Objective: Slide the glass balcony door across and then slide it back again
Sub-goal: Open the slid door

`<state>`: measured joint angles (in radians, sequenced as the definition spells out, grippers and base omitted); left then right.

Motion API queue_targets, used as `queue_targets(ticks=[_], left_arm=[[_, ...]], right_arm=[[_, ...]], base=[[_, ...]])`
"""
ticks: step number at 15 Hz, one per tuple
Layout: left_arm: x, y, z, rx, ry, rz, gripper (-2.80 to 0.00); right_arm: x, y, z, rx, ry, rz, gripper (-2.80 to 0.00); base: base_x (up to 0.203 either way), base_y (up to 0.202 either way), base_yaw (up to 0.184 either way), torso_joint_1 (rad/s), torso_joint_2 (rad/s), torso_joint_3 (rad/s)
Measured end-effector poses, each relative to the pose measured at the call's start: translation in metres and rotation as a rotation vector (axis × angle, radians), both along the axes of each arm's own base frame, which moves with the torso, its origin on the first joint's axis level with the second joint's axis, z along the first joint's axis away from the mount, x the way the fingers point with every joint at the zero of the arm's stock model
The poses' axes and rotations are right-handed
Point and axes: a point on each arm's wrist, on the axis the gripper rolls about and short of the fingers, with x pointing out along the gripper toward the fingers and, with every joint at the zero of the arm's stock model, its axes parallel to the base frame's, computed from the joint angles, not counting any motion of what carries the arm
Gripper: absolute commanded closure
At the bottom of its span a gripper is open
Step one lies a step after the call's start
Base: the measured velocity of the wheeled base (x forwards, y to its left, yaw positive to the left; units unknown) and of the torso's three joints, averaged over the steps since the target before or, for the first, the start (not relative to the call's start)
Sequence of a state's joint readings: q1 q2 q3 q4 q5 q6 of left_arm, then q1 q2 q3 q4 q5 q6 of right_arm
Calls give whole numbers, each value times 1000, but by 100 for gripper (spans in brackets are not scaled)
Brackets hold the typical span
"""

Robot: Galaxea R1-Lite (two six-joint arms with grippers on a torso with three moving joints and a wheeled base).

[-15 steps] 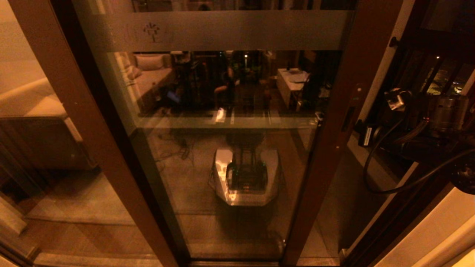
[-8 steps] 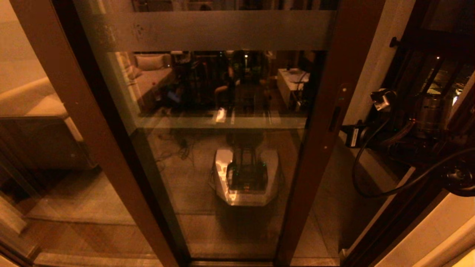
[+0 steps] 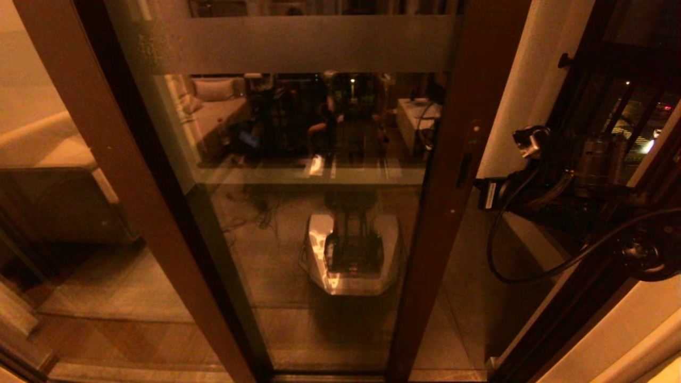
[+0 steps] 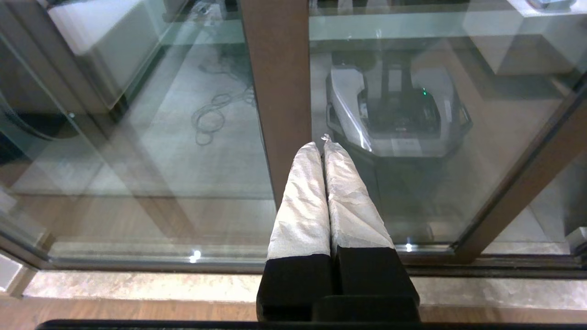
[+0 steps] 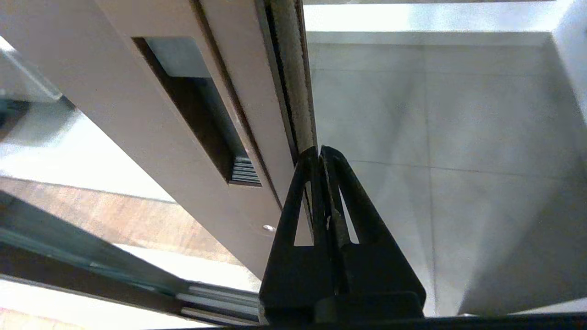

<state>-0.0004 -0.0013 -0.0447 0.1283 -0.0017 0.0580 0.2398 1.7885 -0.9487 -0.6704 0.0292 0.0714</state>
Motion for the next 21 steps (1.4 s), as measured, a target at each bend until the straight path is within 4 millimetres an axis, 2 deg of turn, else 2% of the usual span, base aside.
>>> queue_targets(ticks=[21], left_arm=[[0, 0, 0, 0, 0, 0, 0]], right_arm=[[6, 49, 1, 15, -15, 42, 0]], base=[[0, 0, 0, 0, 0, 0]])
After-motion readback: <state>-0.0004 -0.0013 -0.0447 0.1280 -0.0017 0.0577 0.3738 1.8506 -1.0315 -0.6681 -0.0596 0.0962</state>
